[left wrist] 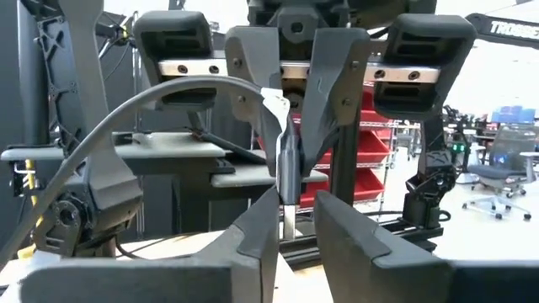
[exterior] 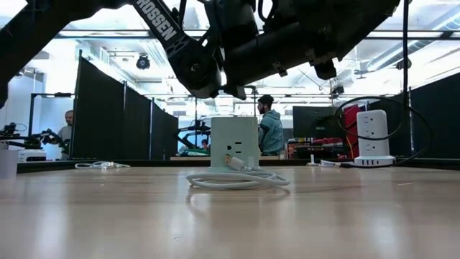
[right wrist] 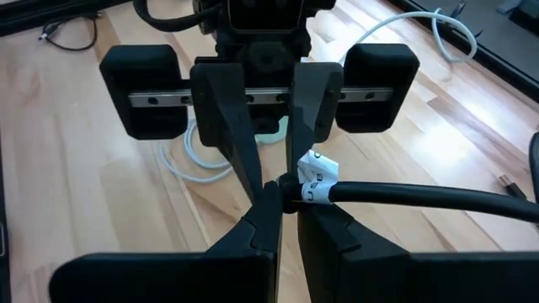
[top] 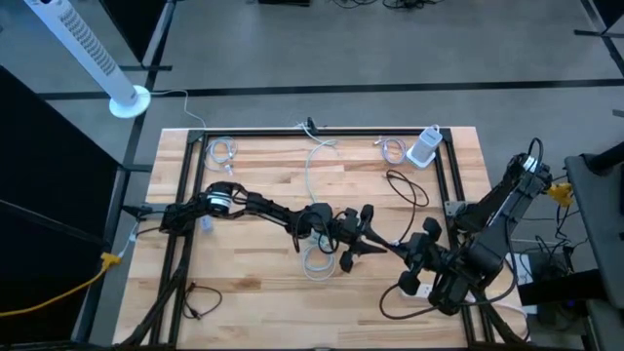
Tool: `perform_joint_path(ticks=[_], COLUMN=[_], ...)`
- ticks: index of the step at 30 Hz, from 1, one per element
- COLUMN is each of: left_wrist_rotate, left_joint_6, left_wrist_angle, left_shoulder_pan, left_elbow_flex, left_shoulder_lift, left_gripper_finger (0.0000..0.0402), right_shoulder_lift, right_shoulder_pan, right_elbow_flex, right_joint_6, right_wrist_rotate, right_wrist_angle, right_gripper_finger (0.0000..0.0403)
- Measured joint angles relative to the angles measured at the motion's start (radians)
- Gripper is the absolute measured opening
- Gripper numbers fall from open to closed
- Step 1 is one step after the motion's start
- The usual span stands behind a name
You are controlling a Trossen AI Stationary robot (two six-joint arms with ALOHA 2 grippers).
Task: Insert USB
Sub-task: Insert the right black charger cable into the pink outlet extension
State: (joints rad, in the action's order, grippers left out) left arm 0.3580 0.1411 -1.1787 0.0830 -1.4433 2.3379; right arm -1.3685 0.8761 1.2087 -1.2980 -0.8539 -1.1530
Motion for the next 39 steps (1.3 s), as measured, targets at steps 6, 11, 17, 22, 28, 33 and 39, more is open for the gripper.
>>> perform_joint_path(ticks=[6, 11, 17, 22, 28, 33, 39], left_wrist_rotate=[0.002, 0.003, 0.005, 0.003, 0.001, 0.0, 0.0], left_joint_6=[0.001, -0.035, -0.079, -0.088, -0.091, -0.099, -0.104], left_wrist_angle=[0.015, 0.049, 0.088, 0.107, 0.147, 0.178, 0.18], left_shoulder_pan=[0.0, -0.003, -0.007, -0.009, -0.008, -0.006, -0.005], left_elbow_flex=[0.0, 0.0, -0.002, -0.002, -0.002, -0.001, -0.001], left_shoulder_lift=[0.0, 0.0, 0.0, 0.0, 0.0, 0.0, 0.0], left_gripper_finger=[0.0009, 0.0006, 0.0005, 0.0005, 0.0005, 0.0005, 0.0005], right_shoulder_lift=[0.0, 0.0, 0.009, 0.029, 0.029, 0.029, 0.038], right_shoulder_pan=[0.0, 0.0, -0.01, -0.047, -0.112, -0.158, -0.18], right_elbow_flex=[0.0, 0.0, 0.013, 0.013, 0.013, 0.014, 0.014], right_joint_6=[-0.003, -0.011, -0.08, -0.084, 0.005, 0.085, 0.121], right_wrist_rotate=[0.006, 0.061, 0.134, 0.204, 0.288, 0.386, 0.444], right_wrist_angle=[0.003, 0.005, 0.002, -0.008, -0.011, -0.012, -0.02], right_gripper_finger=[0.0013, 0.0013, 0.0043, 0.0116, 0.0162, 0.016, 0.0143])
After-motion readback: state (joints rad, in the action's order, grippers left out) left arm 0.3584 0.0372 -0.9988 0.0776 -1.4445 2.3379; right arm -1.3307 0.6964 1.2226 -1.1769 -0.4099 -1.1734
